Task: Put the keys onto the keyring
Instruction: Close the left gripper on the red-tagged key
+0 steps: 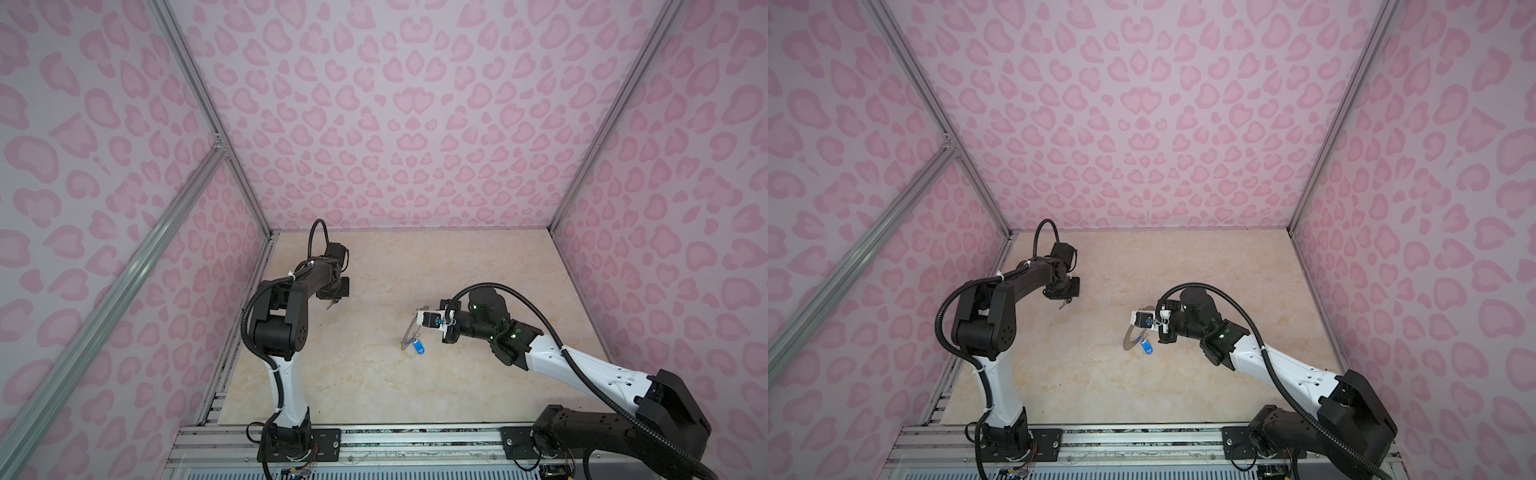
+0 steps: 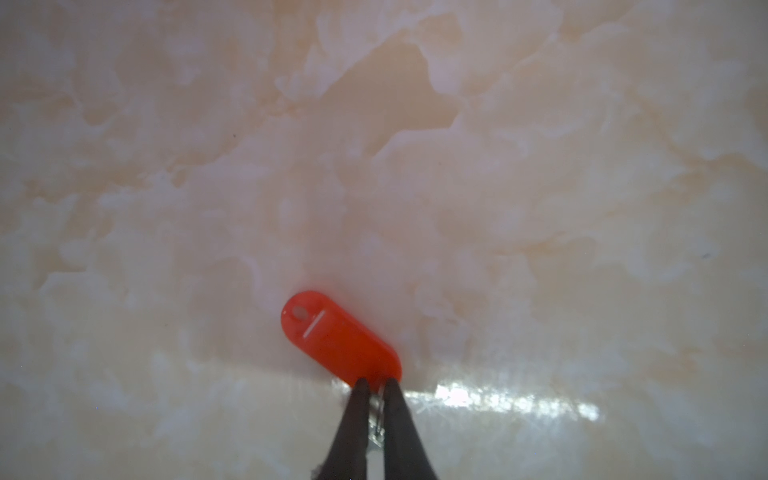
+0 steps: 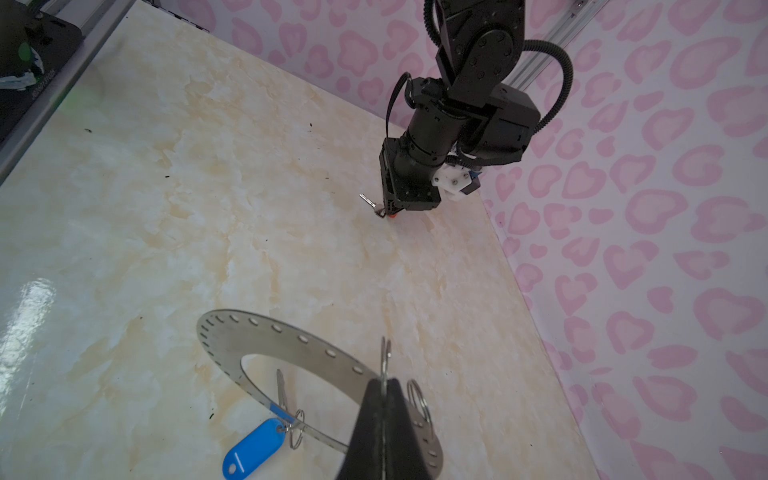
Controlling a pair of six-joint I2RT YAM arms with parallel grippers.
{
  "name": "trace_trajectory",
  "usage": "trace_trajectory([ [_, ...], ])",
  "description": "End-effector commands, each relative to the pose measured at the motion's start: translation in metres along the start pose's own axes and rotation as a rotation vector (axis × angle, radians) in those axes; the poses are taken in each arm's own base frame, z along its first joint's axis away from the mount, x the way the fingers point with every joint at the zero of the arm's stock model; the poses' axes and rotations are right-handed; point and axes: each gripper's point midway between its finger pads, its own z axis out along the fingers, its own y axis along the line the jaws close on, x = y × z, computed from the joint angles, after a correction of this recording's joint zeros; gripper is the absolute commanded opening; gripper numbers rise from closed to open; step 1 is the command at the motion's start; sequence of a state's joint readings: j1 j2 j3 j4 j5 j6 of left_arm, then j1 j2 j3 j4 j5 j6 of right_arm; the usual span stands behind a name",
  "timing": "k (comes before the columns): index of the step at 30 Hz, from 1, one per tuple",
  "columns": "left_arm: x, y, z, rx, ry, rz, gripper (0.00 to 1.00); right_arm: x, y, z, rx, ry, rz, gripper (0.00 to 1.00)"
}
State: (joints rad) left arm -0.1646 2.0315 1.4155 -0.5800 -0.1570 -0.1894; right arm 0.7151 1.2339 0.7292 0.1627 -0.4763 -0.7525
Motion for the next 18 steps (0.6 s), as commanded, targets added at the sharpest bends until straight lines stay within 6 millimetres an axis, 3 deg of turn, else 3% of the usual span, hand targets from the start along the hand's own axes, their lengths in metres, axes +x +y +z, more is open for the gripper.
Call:
trace_trajectory([
  [1,0.001,0.003,-0.003,-0.008,-0.003,0.003,0.08,-0.005,-0.001,0.0,-0.001,-0.022,-0.001,0.0],
  [7,-0.003,0.0,-0.018,0.021,-0.039,0.018,0.03,-0.004,0.0,0.001,-0.003,-0.021,0.001,0.0],
  [11,-0.001,-0.008,-0.042,0.07,-0.096,0.062,0.03,-0.006,0.0,-0.001,-0.004,-0.029,0.002,0.0],
  [16,0.002,-0.039,-0.091,0.183,-0.235,0.206,0.03,-0.01,-0.001,-0.003,-0.008,-0.037,0.004,0.0],
  [18,0.007,-0.06,-0.117,0.249,-0.311,0.317,0.03,-0.011,0.0,-0.004,-0.017,-0.04,0.009,0.0],
])
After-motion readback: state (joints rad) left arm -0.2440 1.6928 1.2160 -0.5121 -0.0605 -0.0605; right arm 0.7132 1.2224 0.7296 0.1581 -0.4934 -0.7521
